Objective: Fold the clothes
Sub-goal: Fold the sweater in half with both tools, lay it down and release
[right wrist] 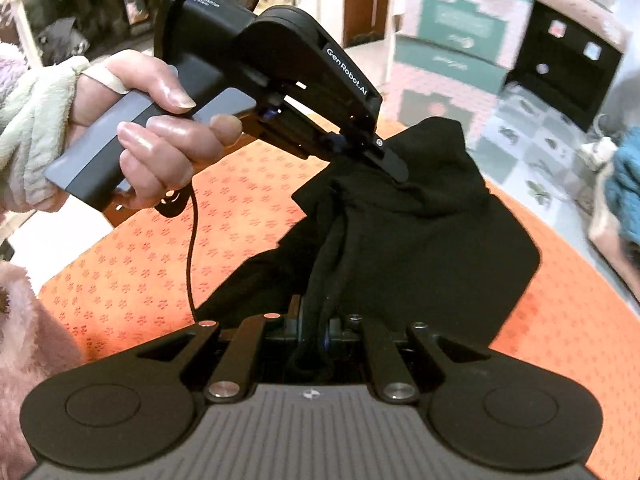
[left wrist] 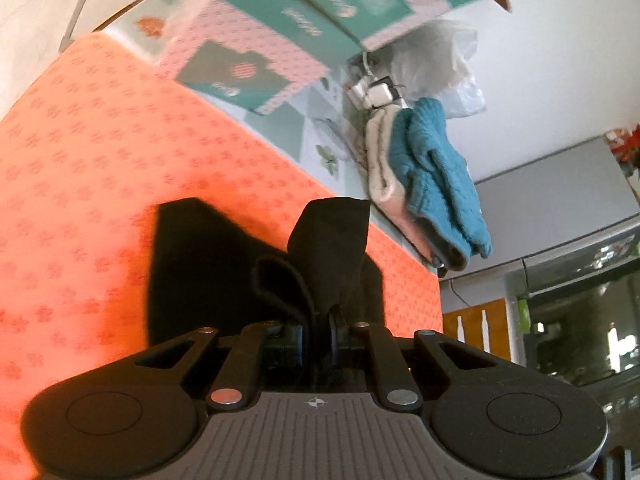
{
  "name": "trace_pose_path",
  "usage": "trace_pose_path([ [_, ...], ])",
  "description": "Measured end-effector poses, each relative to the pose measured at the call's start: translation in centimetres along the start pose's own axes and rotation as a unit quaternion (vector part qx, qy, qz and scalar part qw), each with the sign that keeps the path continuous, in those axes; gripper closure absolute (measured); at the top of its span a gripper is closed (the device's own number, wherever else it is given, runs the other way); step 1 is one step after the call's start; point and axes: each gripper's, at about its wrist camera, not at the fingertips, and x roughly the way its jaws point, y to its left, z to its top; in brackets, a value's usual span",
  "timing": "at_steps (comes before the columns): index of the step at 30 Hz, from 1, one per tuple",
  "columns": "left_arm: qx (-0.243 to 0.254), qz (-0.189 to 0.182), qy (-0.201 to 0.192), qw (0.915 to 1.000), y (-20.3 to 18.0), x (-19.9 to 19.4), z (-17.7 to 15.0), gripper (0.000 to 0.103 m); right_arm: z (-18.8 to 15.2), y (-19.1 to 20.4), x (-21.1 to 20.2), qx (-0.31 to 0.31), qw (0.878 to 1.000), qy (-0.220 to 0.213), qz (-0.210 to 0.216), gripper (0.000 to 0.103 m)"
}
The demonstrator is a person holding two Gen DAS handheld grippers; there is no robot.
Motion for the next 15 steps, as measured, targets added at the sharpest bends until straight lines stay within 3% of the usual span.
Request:
trace_pose_path([
  [6, -0.045, 0.000, 0.010, 0.9990, 4.8, 0.5, 0.0, 0.088, 0.8, 1.3, 3.4, -0.014, 0.999, 0.036, 0.017, 0.093],
  [12, -0.076, 0.008, 0.012, 0.9970, 7.0, 0.7, -0.1, 0.086, 0.7, 2.3, 6.2, -0.022, 0.998, 0.060, 0.022, 0.091],
  [15, -0.083, 0.004, 0.003, 0.9965, 7.0, 0.3, 0.1, 0.076, 0.4, 2.6, 6.3, -0.023, 0.998, 0.053, 0.027, 0.082],
])
